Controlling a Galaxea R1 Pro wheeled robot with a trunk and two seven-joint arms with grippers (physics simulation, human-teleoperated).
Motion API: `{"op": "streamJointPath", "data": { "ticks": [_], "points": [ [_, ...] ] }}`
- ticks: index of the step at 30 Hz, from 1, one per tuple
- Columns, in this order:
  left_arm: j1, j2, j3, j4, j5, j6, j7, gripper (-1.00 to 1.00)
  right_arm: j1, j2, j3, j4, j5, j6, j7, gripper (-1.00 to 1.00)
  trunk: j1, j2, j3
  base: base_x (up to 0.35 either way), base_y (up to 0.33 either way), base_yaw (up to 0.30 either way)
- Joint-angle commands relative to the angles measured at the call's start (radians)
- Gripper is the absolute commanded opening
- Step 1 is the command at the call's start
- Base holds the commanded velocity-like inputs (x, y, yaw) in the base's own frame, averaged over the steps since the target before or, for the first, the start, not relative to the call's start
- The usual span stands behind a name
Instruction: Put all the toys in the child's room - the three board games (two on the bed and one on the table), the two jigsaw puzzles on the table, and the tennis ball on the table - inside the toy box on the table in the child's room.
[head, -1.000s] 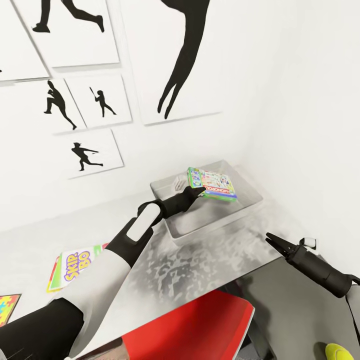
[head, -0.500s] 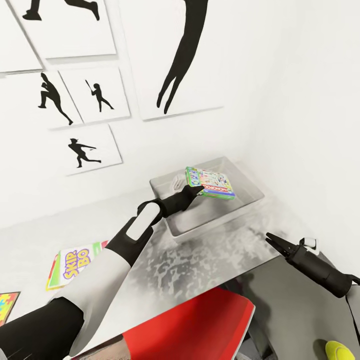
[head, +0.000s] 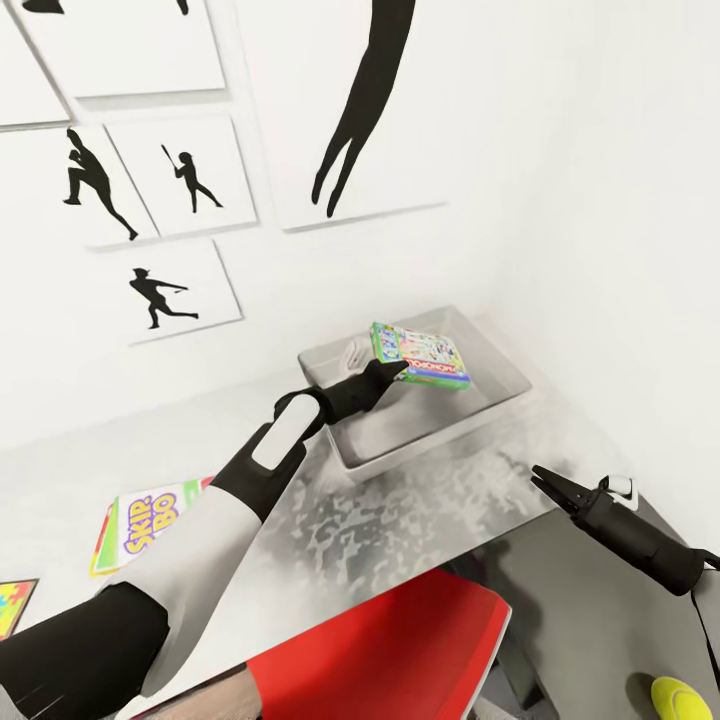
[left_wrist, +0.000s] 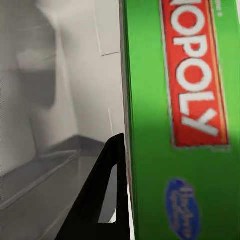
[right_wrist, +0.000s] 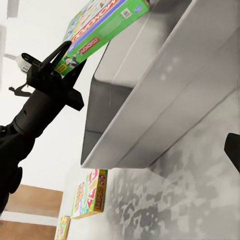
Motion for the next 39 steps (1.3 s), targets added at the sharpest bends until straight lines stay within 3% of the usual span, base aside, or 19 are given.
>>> {"op": "streamJointPath", "data": {
  "ticks": [1,27,39],
  "points": [
    [-0.002,0.0,0.0,0.0,0.007,0.003,0.002,-1.0,-0.001,0.0,-0.001,0.0,0.0,0.005,0.003,1.0,0.0,-0.002,-0.003,0.0,0.0,0.0],
    [-0.009,0.0,0.0,-0.001,0.008,0.003,0.002,-1.0,-0.001,0.0,-0.001,0.0,0.0,0.003,0.003,1.0,0.0,-0.002,-0.046,0.0,0.0,0.0],
    [-0.035,0.0,0.0,-0.001,0.029,0.003,0.002,-1.0,0.0,0.0,-0.001,0.0,0.0,0.003,0.004,1.0,0.0,-0.002,-0.065,0.0,0.0,0.0]
  ]
}}
